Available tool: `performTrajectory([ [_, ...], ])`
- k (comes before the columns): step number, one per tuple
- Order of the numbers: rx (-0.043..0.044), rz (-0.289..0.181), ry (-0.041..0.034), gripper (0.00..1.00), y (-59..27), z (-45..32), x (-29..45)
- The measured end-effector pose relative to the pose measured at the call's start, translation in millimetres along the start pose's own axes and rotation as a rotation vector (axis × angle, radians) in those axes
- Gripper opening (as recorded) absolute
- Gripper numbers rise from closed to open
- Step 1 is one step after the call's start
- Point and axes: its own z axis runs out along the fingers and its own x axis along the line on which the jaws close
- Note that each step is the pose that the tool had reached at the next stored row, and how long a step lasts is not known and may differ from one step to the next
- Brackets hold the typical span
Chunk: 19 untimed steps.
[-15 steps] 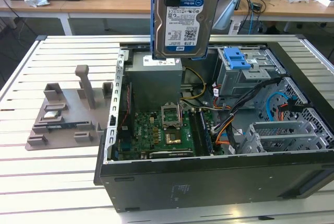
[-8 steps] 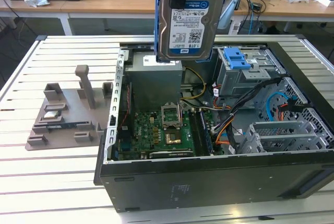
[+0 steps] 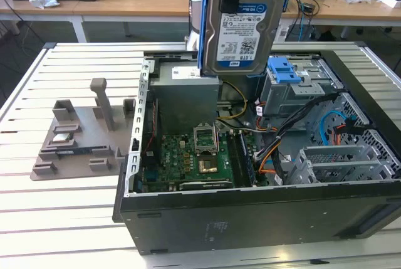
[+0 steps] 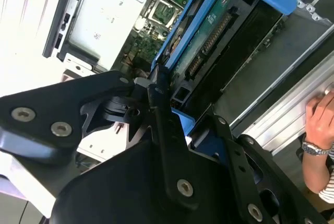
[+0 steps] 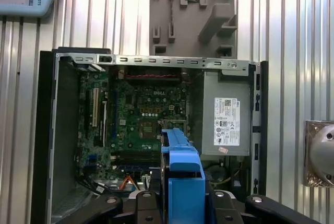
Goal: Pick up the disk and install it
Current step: 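Pick up the disk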
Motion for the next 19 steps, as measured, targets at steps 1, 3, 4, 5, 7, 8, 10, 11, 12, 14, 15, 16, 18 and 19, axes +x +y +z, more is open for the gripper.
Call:
performTrajectory([
  [1,-0.0001,0.000,-0.0001,0.37,-1.3,0.1,3.0],
  [3,-0.0004,0.000,0.0000,0.37,-3.4,0.0,12.2],
  [4,-0.0004,0.000,-0.0001,0.37,-3.8,-0.1,15.2],
  [5,-0.0003,0.000,-0.0003,0.37,-4.1,0.0,17.1],
  [7,-0.0004,0.000,-0.0001,0.37,-4.7,-0.2,22.4],
  [8,-0.0004,0.000,-0.0001,0.37,-4.8,-0.2,24.3],
  [10,-0.0004,0.000,-0.0002,0.37,-5.1,-0.2,32.3],
  [11,-0.0004,0.000,-0.0001,0.37,-5.2,-0.3,36.2],
  [12,-0.0004,0.000,-0.0001,0.37,-5.2,-0.3,38.2],
  [14,-0.0004,0.000,-0.0002,0.37,-5.3,-0.3,42.2],
  [15,-0.0004,0.000,-0.0001,0.37,-5.4,-0.3,44.8],
  [16,-0.0004,0.000,-0.0002,0.37,-5.6,-0.3,48.0],
  [18,-0.0004,0.000,-0.0001,0.37,-5.7,-0.3,52.7],
  [19,-0.0004,0.000,-0.0001,0.37,-5.9,-0.3,57.3],
])
